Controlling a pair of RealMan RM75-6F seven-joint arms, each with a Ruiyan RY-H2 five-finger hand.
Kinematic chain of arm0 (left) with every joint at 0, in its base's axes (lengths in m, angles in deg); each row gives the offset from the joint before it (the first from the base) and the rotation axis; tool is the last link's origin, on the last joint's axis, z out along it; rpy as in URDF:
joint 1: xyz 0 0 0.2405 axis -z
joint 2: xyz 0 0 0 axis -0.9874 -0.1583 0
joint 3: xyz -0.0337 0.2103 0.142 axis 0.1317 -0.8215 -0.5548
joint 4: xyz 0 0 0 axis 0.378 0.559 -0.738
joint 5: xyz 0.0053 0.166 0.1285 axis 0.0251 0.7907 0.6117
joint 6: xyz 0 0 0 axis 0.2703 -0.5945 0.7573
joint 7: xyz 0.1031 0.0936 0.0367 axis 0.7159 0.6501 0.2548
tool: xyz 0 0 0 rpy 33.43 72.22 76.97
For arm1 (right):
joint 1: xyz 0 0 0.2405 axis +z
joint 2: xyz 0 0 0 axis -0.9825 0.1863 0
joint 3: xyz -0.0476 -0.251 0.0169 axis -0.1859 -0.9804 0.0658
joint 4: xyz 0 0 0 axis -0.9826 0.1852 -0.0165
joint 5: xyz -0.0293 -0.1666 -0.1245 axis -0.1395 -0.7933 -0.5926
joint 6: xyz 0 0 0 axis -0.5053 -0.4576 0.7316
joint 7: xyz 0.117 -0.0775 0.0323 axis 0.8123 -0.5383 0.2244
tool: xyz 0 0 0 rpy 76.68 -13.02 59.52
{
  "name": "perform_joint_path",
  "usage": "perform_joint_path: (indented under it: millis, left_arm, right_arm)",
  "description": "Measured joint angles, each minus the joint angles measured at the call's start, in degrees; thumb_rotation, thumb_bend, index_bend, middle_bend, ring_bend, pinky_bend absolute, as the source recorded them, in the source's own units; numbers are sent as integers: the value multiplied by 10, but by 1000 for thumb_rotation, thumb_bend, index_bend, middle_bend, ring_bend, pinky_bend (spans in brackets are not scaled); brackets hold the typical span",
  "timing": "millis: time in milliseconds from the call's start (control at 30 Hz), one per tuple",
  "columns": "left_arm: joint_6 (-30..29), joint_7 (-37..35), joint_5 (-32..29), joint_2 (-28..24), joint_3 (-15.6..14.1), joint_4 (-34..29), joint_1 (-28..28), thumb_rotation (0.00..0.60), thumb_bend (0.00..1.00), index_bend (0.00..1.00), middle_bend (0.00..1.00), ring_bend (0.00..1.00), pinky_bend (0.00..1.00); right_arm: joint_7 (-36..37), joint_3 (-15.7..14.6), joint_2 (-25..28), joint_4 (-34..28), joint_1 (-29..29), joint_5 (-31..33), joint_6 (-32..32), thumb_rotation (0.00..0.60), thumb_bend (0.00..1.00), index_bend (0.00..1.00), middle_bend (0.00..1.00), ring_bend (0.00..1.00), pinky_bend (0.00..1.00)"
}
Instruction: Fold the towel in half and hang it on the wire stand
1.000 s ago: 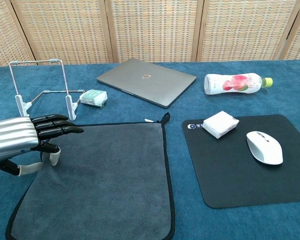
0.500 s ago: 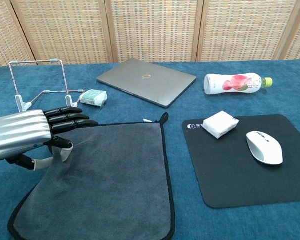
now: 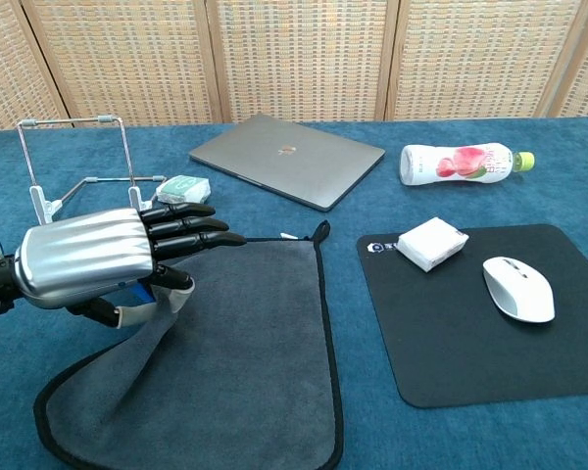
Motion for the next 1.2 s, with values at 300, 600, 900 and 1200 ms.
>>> perform_joint_path:
  millis: [300, 600, 900, 1200]
  left_arm:
    - [13, 20, 3, -5, 11, -29, 40, 600, 448, 690, 0, 0, 0]
    - [37, 59, 16, -16, 16, -67, 90, 600, 440, 687, 0, 0, 0]
    - [79, 80, 17, -16, 27, -100, 130, 600, 433, 685, 0, 0, 0]
    - [119, 100, 18, -12, 34, -121, 162, 600, 407, 673, 0, 0, 0]
  right_arm:
    - [7, 5, 3, 0, 1, 9, -2, 600, 0, 0, 0, 0, 0]
    - [13, 7, 7, -1, 0, 13, 0, 600, 0, 0, 0, 0, 0]
    - [14, 9, 7, 1, 0, 16, 0, 600, 0, 0, 0, 0, 0]
    - [18, 12, 9, 3, 1, 25, -3, 600, 0, 0, 0, 0, 0]
